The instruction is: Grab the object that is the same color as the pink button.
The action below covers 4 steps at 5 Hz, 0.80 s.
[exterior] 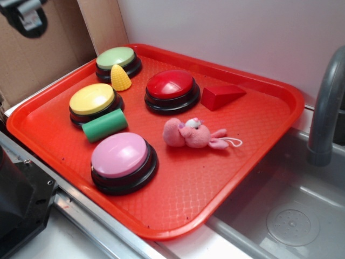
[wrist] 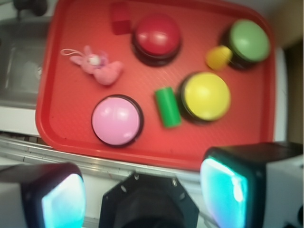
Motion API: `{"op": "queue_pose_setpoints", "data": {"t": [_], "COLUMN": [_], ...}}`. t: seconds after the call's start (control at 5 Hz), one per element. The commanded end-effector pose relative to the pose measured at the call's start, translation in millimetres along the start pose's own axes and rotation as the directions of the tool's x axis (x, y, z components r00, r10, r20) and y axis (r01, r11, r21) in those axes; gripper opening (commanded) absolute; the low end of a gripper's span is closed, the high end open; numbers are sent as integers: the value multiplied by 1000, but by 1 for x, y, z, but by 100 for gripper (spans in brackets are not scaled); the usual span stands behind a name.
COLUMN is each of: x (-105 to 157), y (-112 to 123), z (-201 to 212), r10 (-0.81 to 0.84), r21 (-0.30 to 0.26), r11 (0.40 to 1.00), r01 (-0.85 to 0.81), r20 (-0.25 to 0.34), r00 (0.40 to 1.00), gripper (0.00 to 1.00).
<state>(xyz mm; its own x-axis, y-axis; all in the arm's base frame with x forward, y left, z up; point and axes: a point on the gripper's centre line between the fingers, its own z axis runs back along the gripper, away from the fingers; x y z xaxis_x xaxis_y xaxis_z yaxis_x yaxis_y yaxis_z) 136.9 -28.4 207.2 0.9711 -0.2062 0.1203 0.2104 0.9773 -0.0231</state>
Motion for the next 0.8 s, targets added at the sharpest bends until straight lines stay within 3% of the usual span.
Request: {"op": "queue_pose_setpoints", "data": {"t": [0.0, 0.4, 0.6], "x": [60, 100, 108], "y": [-16, -46, -53], "z": [-48, -123, -162], "r10": [-225, -352, -389], "r21": [59, 50, 10], "r11": [974, 936, 921], "r01": [219, 349, 389], "r20": [143, 93, 52], "r00": [964, 931, 920], "gripper": [100, 100, 100]}}
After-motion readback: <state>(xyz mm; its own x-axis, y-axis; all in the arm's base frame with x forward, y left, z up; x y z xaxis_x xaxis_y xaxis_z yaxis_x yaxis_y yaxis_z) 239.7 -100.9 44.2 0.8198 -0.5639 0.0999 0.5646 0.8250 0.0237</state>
